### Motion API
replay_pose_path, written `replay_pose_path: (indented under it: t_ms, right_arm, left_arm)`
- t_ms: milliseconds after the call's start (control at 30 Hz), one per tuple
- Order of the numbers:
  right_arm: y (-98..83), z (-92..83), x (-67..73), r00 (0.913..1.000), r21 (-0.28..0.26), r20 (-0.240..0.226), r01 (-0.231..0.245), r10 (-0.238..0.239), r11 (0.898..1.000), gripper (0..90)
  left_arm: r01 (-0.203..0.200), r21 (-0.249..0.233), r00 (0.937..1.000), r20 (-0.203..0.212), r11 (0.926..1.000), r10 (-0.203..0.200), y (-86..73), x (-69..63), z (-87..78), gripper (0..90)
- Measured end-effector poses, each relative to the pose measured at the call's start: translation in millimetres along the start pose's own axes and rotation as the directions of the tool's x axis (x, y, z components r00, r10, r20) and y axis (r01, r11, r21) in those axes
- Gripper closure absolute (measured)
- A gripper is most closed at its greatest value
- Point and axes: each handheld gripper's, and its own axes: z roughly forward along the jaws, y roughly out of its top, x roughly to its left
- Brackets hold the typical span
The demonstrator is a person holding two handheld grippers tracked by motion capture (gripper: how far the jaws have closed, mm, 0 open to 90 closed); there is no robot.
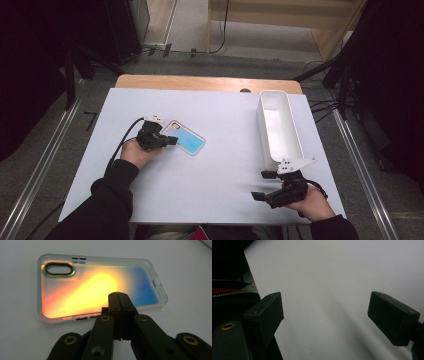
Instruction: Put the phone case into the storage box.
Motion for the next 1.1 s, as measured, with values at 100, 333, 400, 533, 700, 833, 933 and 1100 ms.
replay_pose_path:
  t_ms: [100,333,400,533,700,833,933,1100]
  right_arm:
    - [-0.1,-0.4,-0.1,1.0000,-0.003,0.000,-0.002,0.002,1.000,11.8]
    - [0.4,-0.3,0.2,1.0000,-0.008,-0.003,-0.002,0.002,1.000,11.9]
    - [0.7,-0.3,-0.2,1.0000,-0.012,-0.003,0.002,-0.002,1.000,11.9]
    - [1.3,-0.4,0.0,1.0000,-0.021,0.002,0.003,-0.003,1.000,11.8]
    - [2.3,0.3,0.8,1.0000,-0.021,0.002,0.005,-0.005,1.000,11.8]
    - [3.5,1.3,0.9,1.0000,-0.021,-0.004,0.009,-0.009,1.000,11.8]
    - [4.4,2.0,0.5,0.9999,-0.021,-0.009,0.013,-0.013,1.000,11.9]
    - [5.4,2.8,0.6,0.9998,-0.020,-0.010,0.016,-0.016,1.000,11.8]
  left_arm:
    - [-0.001,0.005,1.0000,-0.002,1.0000,0.001,-0.7,0.5,0.0,89.1]
    - [0.020,-0.012,0.9998,0.005,0.9997,-0.020,-0.8,1.9,-7.9,82.4]
    - [0.025,-0.017,0.9994,0.023,0.9995,-0.024,-0.3,0.4,-13.1,77.3]
    - [0.049,-0.040,0.9964,0.071,0.9980,-0.046,-2.6,-6.1,-25.6,62.5]
    - [0.055,-0.084,0.9933,0.106,0.9950,-0.046,-9.1,-17.0,-42.7,50.8]
    - [0.068,-0.118,0.9898,0.132,0.9908,-0.052,-15.1,-24.3,-51.5,42.0]
    - [0.063,-0.118,0.9886,0.143,0.9910,-0.045,-18.7,-30.7,-55.5,38.9]
    - [0.067,-0.131,0.9859,0.161,0.9892,-0.045,-23.6,-41.0,-61.2,34.7]
